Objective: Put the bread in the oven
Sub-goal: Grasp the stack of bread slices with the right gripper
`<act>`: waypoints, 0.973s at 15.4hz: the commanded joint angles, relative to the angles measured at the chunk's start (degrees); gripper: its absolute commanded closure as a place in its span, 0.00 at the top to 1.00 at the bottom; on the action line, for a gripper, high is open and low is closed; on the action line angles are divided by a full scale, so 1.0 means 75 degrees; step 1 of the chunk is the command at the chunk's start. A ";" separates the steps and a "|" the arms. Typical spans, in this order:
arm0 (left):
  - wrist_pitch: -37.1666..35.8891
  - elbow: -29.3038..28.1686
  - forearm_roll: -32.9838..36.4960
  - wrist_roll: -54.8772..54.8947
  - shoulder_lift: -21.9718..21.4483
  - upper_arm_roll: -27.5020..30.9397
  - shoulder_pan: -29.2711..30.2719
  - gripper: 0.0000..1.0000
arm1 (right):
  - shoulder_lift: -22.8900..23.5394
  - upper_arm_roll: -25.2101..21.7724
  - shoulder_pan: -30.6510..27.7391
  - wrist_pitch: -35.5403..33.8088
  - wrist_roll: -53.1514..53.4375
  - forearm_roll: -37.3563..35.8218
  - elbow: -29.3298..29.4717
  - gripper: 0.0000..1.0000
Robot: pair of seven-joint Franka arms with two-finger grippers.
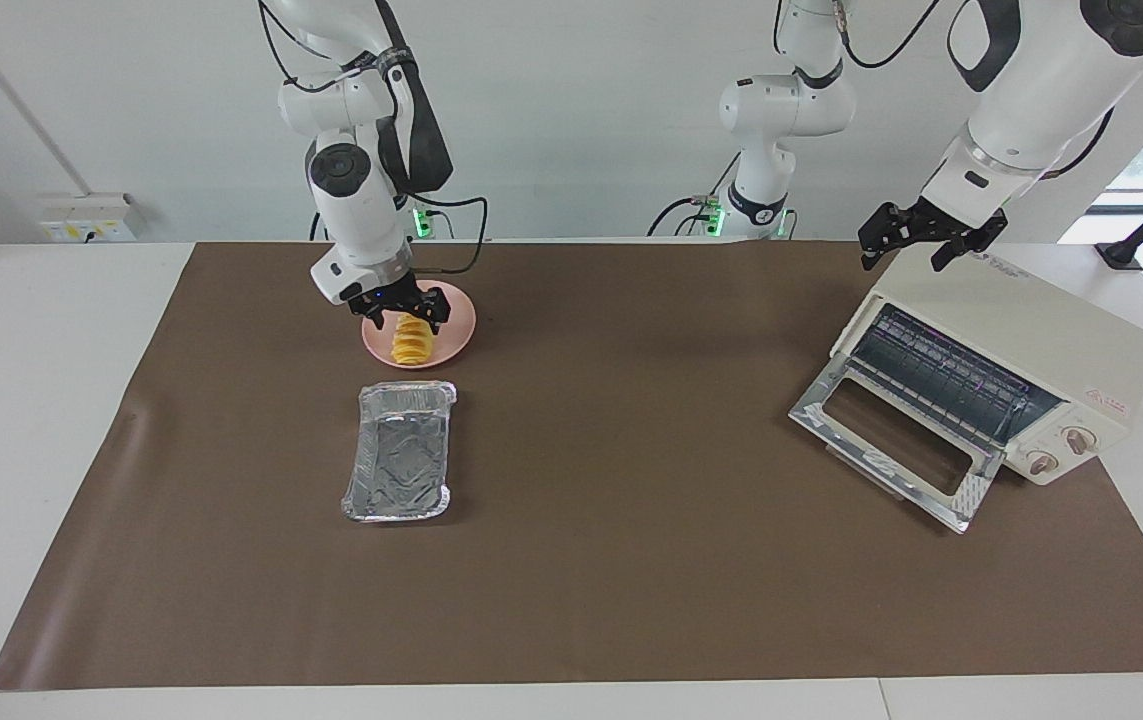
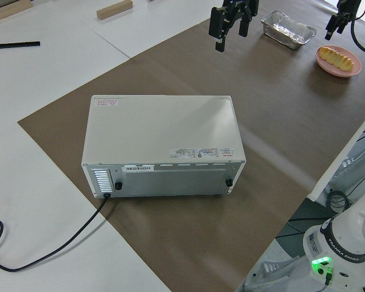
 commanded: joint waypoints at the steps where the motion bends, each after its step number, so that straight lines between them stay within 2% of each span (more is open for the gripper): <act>1: 0.0100 -0.0118 0.0138 0.0074 -0.0144 -0.0002 0.0027 1.00 | -0.0398 0.0002 -0.0012 0.0614 -0.0002 0.0214 -0.0882 1.00; 5: 0.0100 -0.0118 0.0138 0.0074 -0.0144 -0.0002 0.0027 1.00 | -0.0679 0.0002 0.0023 0.0626 -0.0272 0.0214 -0.1352 1.00; 7: 0.0100 -0.0118 0.0138 0.0086 -0.0144 -0.0002 0.0027 1.00 | -0.0680 0.0002 0.0023 0.0626 -0.0284 0.0226 -0.1352 0.91; 8: 0.0100 -0.0118 0.0138 0.0086 -0.0144 -0.0002 0.0027 1.00 | -0.0668 0.0002 0.0023 0.0626 -0.0284 0.0226 -0.1352 0.81; 9: 0.0100 -0.0118 0.0138 0.0086 -0.0144 -0.0002 0.0027 1.00 | -0.0668 0.0002 0.0035 0.0626 -0.0284 0.0238 -0.1352 0.66; 10: 0.0100 -0.0118 0.0138 0.0074 -0.0144 -0.0002 0.0027 1.00 | -0.0668 0.0002 0.0024 0.0626 -0.0307 0.0249 -0.1352 0.59; 13: 0.0100 -0.0118 0.0138 0.0074 -0.0144 -0.0002 0.0027 1.00 | -0.0668 0.0014 0.0035 0.0626 -0.0307 0.0261 -0.1340 0.08; 14: 0.0100 -0.0118 0.0138 0.0086 -0.0144 -0.0002 0.0027 1.00 | -0.0656 0.0014 0.0035 0.0626 -0.0307 0.0377 -0.1317 0.00; 15: 0.0100 -0.0118 0.0138 0.0074 -0.0144 -0.0002 0.0027 1.00 | -0.0633 0.0014 0.0035 0.0626 -0.0295 0.0541 -0.1247 0.00</act>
